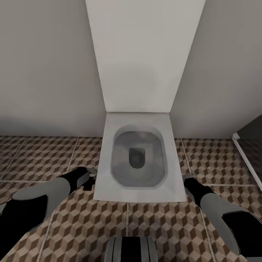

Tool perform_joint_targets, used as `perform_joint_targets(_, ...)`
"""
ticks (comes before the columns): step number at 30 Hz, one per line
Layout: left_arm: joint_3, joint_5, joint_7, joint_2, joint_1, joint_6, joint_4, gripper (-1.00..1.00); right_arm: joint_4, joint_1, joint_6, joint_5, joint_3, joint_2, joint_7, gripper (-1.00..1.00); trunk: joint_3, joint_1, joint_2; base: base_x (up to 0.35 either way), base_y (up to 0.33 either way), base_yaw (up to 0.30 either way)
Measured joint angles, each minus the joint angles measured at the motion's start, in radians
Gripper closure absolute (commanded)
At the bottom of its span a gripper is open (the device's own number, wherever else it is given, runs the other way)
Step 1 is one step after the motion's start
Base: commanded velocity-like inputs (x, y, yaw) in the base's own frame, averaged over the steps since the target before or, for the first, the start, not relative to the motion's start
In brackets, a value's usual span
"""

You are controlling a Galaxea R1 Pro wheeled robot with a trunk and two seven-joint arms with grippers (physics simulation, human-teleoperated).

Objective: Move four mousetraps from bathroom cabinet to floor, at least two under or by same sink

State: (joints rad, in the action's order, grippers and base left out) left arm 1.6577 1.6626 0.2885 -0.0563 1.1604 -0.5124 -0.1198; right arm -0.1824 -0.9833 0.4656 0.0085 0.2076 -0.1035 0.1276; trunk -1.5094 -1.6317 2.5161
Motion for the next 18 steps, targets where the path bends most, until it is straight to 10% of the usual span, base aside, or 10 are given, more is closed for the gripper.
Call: perform_joint_targets(18,-0.002,0.001,0.000,-0.001,0.000,0.002,0.000,1.00,-0.001,0.000,0.000,0.000,0.000,-0.001,0.000,-1.00,0.000,0.000,0.000,0.000,0.000,0.000)
